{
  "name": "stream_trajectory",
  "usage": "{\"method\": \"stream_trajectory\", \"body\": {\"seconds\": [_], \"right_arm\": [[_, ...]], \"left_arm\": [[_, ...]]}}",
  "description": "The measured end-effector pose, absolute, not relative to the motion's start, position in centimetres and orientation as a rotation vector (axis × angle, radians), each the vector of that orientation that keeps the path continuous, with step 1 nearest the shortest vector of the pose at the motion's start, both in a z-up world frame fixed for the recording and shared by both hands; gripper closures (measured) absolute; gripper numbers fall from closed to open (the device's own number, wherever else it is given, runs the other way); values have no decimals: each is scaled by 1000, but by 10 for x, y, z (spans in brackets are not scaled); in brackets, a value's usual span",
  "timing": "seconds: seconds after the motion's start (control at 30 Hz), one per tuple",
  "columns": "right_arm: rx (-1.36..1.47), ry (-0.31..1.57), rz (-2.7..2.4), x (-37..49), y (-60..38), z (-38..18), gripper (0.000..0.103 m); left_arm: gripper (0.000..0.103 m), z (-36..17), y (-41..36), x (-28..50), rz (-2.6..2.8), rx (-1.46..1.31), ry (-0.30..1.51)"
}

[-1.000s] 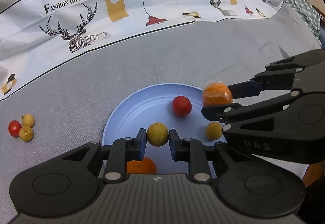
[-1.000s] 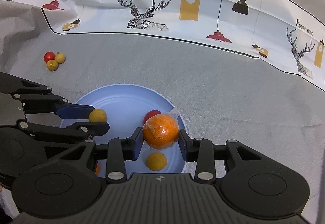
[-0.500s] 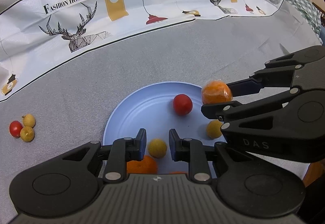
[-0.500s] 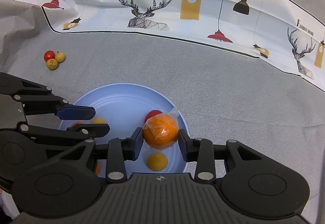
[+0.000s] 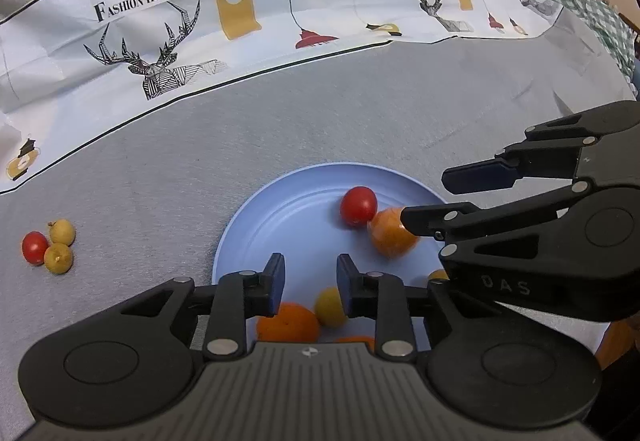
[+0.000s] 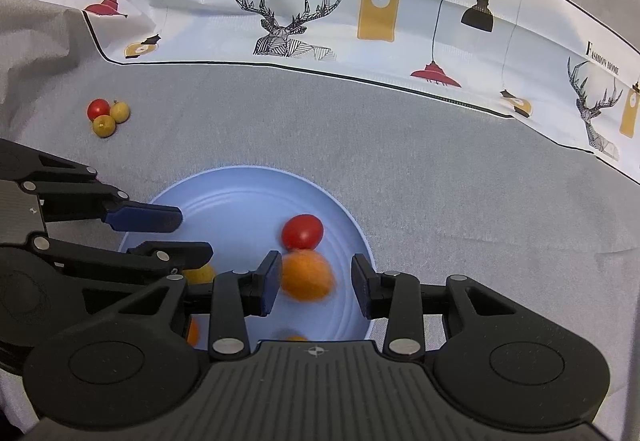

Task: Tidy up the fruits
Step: 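Open left gripper to drop the yellow fruit while right gripper releases the wrapped orange onto the plate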

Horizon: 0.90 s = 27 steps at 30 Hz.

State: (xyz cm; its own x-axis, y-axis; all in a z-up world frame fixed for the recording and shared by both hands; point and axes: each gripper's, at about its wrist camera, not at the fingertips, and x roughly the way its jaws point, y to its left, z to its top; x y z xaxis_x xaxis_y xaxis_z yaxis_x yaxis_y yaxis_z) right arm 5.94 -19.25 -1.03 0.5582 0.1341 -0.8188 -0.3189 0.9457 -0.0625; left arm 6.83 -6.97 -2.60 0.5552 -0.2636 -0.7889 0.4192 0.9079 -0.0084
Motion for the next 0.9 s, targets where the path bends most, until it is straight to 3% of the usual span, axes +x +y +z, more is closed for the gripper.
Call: {"method": "stream_trajectory", "body": {"seconds": [0.9], "right_arm": [[-215,928,243,60,-189,-9,58]], "left_arm": [[72,-25,-63,68,-397,186,895]]}}
